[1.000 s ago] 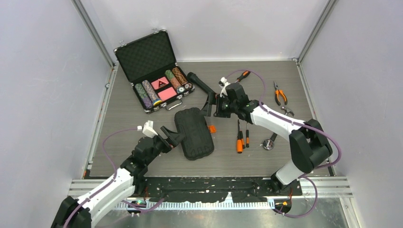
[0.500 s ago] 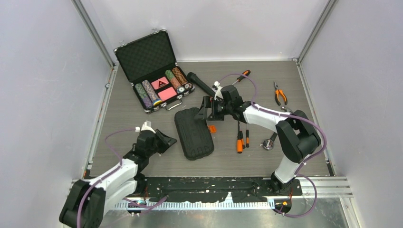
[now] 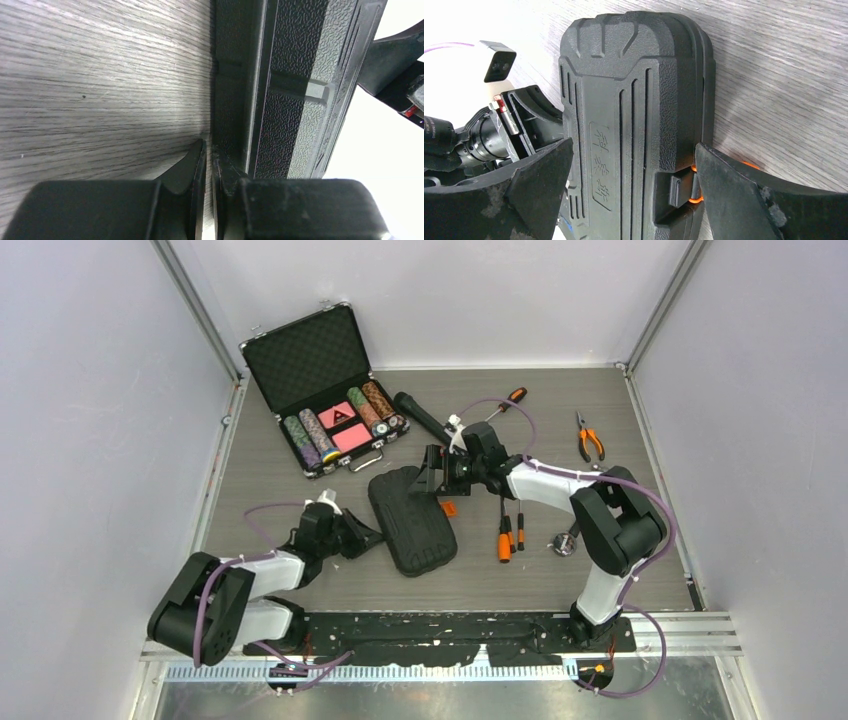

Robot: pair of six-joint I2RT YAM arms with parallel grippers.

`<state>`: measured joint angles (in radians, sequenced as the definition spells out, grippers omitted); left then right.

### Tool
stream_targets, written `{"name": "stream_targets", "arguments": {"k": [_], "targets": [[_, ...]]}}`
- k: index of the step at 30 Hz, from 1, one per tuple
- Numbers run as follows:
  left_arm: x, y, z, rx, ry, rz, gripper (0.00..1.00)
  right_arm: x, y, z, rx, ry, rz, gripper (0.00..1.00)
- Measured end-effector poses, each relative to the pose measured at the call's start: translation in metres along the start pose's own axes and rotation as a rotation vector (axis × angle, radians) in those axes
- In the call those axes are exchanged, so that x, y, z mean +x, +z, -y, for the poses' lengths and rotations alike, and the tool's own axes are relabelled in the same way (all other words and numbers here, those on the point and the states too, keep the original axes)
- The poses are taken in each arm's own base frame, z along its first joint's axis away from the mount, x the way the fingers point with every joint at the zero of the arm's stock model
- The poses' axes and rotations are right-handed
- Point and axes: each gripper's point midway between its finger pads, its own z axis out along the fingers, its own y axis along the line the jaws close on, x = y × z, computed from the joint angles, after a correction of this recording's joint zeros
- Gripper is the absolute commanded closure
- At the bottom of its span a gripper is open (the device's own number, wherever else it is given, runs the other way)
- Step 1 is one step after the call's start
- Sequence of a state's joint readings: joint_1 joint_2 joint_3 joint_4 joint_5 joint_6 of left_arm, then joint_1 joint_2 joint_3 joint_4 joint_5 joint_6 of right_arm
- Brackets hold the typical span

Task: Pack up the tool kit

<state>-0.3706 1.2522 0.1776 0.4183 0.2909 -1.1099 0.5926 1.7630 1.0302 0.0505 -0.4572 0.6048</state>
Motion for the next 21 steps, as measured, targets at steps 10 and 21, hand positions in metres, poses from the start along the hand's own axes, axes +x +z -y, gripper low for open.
{"name": "stream_targets", "arguments": {"k": [10,21], "targets": [[0.001,0.007,0.005,0.008,0.012,-0.036,0.89,-0.003,0.003,0.005,0.011,-0.005,0.008,0.08],[-0.002,0.018,0.014,-0.014,0.043,-0.070,0.92,-0.027,-0.024,-0.036,-0.115,-0.076,0.080,0.10]]}}
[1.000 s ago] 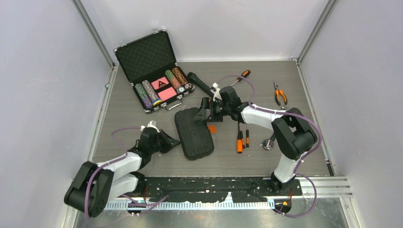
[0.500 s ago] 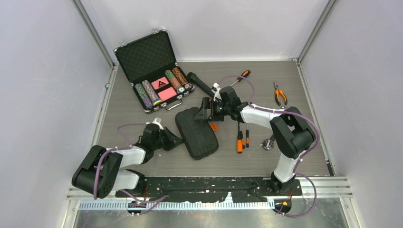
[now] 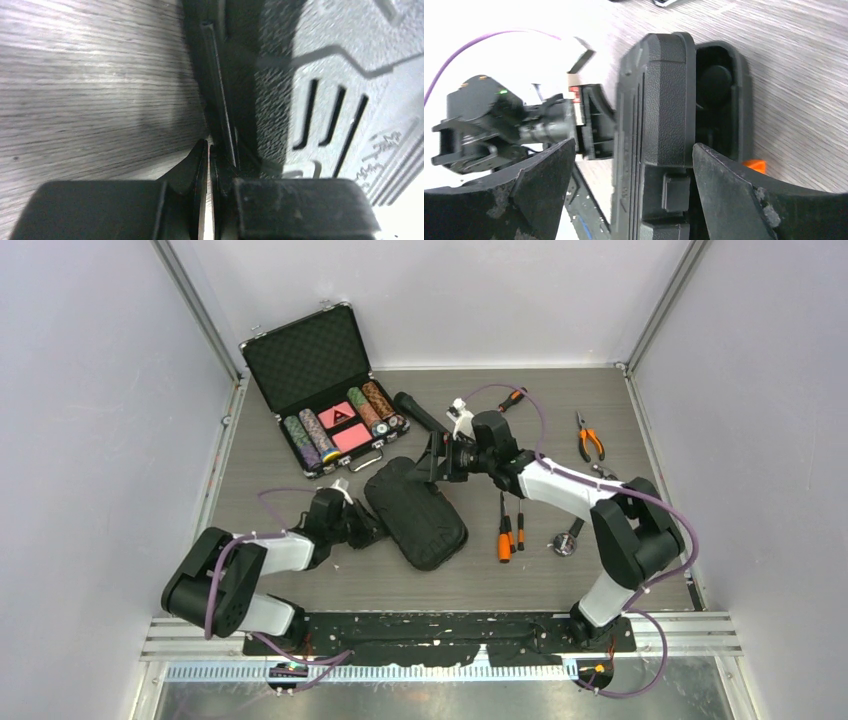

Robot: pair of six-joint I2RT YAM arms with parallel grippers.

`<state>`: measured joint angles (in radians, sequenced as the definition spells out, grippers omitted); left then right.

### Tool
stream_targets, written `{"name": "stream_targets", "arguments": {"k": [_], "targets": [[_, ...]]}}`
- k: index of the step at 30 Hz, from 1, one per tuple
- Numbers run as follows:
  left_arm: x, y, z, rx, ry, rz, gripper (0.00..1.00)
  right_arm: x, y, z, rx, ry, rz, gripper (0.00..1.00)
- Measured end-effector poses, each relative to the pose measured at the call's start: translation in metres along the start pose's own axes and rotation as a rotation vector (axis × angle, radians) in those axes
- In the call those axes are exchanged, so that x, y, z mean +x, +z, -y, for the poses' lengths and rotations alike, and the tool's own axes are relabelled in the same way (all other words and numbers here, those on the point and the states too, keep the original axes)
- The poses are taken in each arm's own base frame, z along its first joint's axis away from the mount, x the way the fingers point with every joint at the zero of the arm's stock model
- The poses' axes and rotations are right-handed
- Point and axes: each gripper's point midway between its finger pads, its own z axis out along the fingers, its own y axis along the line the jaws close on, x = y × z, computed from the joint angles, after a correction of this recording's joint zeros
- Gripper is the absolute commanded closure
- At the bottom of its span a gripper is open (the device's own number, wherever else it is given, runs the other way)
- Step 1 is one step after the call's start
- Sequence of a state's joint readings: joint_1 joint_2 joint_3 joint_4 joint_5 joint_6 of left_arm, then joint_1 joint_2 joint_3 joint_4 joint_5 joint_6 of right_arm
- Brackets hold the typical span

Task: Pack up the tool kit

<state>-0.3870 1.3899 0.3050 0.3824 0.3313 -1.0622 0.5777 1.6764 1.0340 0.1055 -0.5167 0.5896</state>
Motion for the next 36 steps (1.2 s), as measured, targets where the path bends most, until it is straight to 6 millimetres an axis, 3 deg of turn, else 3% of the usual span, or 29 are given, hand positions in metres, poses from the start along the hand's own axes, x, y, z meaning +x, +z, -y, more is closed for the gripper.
{"name": "stream_targets", "arguments": {"k": [6,17,22,28,30,36], "targets": [[0.001,0.006,0.005,-0.015,0.018,-0.018,0.92,-0.012,-0.012,-0.037,-0.138,-0.023,0.032,0.12],[-0.004,0.011,0.006,-0.045,0.020,-0.016,0.92,-0.016,-0.019,-0.068,-0.278,0.022,0.054,0.19],[-0.013,0.016,0.023,-0.011,0.046,0.008,0.92,0.023,-0.010,-0.100,-0.366,0.060,-0.073,0.28],[-0.023,0.022,0.038,0.021,0.062,0.025,0.90,0.054,0.001,-0.109,-0.379,0.103,-0.169,0.46],[-0.026,0.023,0.041,0.025,0.067,0.030,0.86,0.058,0.002,-0.106,-0.366,0.114,-0.181,0.47],[-0.038,0.012,0.041,-0.023,0.110,0.083,0.55,0.064,0.005,-0.091,-0.297,0.098,-0.189,0.44]]}}
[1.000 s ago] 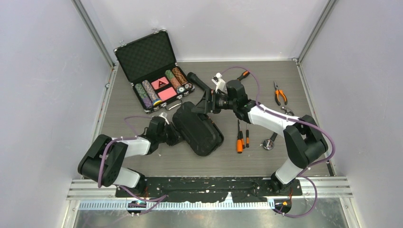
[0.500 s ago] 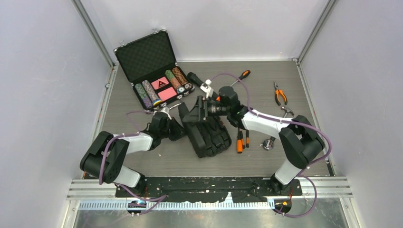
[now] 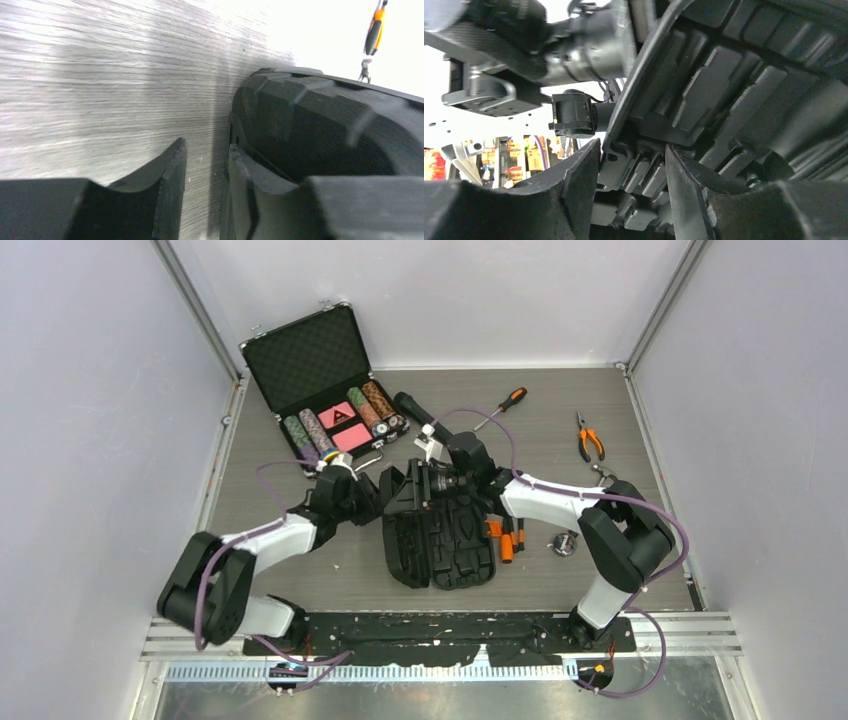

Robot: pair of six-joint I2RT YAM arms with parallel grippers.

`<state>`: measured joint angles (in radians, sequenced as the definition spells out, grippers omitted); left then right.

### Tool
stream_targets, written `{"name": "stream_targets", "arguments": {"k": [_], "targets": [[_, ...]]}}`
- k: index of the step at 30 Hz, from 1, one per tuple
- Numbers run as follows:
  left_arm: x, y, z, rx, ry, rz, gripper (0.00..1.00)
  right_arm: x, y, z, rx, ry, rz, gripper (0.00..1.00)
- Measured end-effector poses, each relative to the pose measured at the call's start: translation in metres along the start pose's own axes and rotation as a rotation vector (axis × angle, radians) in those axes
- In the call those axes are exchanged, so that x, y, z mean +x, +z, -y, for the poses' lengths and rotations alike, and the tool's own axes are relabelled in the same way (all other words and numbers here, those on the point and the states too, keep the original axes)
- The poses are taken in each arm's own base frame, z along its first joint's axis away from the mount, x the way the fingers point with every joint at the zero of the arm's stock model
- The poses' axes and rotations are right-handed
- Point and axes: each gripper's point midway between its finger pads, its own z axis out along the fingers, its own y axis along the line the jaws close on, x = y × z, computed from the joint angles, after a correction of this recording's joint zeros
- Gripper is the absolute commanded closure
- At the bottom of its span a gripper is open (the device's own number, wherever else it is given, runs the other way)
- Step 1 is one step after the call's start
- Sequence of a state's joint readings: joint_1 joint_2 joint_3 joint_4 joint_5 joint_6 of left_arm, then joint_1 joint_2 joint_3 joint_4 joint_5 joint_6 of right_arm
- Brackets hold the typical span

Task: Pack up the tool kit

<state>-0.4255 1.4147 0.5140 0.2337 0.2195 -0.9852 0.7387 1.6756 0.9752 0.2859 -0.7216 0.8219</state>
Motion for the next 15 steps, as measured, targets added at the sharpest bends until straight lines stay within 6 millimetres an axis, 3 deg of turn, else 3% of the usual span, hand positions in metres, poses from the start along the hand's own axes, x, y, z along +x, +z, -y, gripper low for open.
{"name": "stream_targets", "arguments": {"k": [7,11,15], "targets": [[-0.048,-0.060,-0.018,-0.165,0.073,0.217,0.25,-0.004,-0.002,0.009,0.105,-0.057,0.005,0.42],[-0.066,-0.101,-0.026,-0.240,0.116,0.328,0.18,-0.003,0.002,0.007,0.158,-0.099,-0.010,0.35],[-0.079,-0.141,-0.012,-0.243,0.169,0.412,0.12,-0.003,0.007,-0.001,0.198,-0.149,-0.029,0.26]]}}
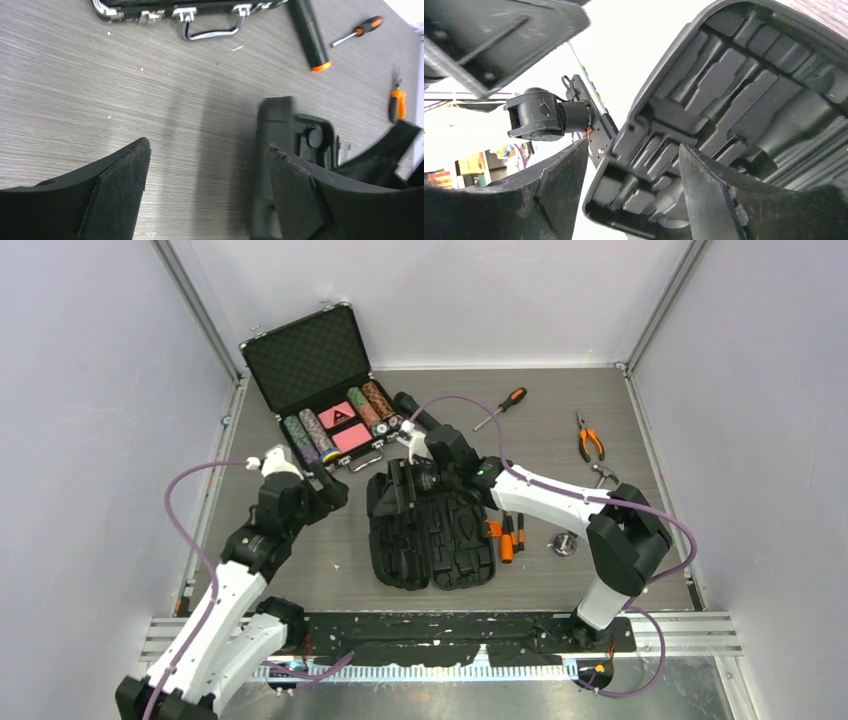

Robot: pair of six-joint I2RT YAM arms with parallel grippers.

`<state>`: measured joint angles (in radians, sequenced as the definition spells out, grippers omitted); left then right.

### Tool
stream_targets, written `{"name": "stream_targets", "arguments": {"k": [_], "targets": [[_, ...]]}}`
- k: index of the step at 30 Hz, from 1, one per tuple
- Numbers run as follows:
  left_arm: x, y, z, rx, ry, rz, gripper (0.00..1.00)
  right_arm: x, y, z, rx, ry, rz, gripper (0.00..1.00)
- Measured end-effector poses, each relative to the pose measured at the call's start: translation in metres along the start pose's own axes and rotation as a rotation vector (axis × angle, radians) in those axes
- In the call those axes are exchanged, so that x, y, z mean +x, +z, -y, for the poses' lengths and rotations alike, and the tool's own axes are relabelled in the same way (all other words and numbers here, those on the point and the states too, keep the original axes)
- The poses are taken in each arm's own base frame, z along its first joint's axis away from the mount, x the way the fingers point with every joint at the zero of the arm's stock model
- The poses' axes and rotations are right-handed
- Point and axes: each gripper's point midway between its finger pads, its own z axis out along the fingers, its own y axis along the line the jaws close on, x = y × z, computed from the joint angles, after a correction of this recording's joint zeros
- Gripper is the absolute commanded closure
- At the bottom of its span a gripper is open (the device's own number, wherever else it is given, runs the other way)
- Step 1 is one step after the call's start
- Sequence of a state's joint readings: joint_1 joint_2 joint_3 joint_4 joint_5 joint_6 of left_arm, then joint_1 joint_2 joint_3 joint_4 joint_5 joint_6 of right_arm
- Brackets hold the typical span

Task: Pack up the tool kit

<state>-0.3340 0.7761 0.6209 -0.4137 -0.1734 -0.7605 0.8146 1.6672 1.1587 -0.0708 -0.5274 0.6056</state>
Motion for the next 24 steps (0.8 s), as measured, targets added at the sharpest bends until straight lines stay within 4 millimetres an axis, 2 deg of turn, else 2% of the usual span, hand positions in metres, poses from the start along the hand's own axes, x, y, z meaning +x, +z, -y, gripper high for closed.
{"name": "stream_targets", "arguments": {"k": [4,8,11,14,17,21,24], "targets": [[-0.017,-0.030,0.010,0.058,0.011,0.049,0.09,0.002,0.003,-0.010,0.012,-0.031,-0.021,0.16],[-0.013,-0.050,0.025,0.149,0.023,0.014,0.09,0.003,-0.004,-0.004,0.073,-0.053,-0.032,0.15],[0.001,-0.062,0.041,0.232,0.043,-0.052,0.11,-0.005,-0.029,0.009,0.163,-0.059,0.000,0.16],[0.022,-0.068,0.052,0.279,0.070,-0.134,0.12,-0.021,-0.071,0.025,0.277,-0.073,0.088,0.17],[0.045,-0.068,0.057,0.292,0.113,-0.222,0.16,-0.025,-0.113,0.047,0.420,-0.083,0.168,0.20],[0.063,-0.061,0.051,0.246,0.149,-0.298,0.19,-0.002,-0.142,0.080,0.601,-0.086,0.172,0.28],[0.075,-0.050,0.039,0.180,0.169,-0.339,0.22,0.023,-0.151,0.108,0.714,-0.071,0.118,0.33]]}}
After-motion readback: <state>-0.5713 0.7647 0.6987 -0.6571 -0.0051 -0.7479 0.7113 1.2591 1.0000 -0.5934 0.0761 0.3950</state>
